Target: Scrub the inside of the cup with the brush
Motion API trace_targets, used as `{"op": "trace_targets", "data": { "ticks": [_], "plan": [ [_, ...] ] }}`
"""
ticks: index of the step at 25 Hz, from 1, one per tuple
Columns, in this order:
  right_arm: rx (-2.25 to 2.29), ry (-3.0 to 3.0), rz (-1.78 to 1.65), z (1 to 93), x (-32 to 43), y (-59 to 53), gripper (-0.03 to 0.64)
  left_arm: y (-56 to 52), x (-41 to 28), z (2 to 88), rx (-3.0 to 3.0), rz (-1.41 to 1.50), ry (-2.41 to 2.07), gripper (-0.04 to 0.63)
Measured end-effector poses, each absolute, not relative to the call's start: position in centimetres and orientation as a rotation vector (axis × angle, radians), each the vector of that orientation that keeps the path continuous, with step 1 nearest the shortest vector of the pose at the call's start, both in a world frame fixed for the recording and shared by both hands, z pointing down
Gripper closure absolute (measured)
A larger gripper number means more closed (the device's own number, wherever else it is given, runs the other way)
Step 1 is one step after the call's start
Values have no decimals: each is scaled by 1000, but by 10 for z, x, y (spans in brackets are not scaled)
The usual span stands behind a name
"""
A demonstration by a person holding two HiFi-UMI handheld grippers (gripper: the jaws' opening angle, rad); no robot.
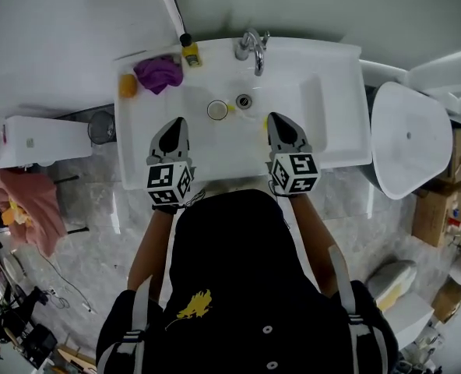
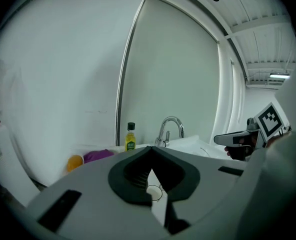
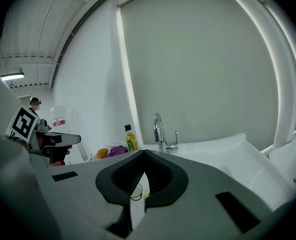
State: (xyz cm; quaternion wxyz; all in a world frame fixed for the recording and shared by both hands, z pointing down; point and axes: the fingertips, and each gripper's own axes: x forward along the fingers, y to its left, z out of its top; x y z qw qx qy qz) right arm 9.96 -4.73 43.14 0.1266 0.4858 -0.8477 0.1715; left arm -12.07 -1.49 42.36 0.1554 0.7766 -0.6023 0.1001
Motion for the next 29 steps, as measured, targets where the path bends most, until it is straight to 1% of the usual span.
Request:
{"op": "trace_targets", "data": {
  "ticks": [7,21,29],
  "plan": [
    [1436,-2508,447,406,100,-40,591,-8,-121,402,2271,299,-1757,578],
    [1384,-2501,372,391,96,-27,591,1,-109,403,2309,308,-1728,578],
    [1368,-2508,350,384,84,-17,591,15,-119,408,2290,300,-1721,578]
  ]
}}
